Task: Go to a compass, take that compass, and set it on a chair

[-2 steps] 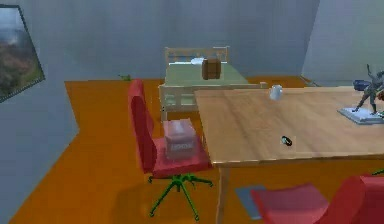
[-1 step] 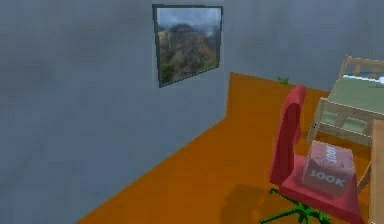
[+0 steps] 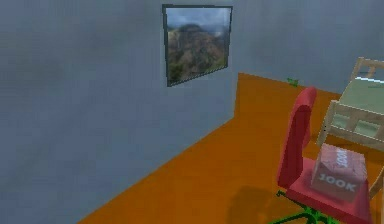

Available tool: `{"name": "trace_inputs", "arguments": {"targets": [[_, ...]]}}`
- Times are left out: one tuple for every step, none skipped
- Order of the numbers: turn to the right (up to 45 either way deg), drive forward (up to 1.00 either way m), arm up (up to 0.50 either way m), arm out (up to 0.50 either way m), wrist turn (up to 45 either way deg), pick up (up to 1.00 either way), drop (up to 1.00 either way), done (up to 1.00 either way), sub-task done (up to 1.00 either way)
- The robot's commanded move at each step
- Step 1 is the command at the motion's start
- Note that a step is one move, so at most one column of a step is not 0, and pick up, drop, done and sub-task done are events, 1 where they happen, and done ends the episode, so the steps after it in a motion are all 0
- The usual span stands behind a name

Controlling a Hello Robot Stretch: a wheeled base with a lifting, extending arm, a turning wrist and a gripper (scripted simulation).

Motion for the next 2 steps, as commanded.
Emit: {"name": "trace_inputs", "arguments": {"targets": [[0.0, 0.0, 0.0, 0.48, 0.0, 0.0, 0.0, 0.0, 0.0], [0.0, 0.0, 0.0, 0.0, 45.0, 0.0, 0.0, 0.0, 0.0]]}}
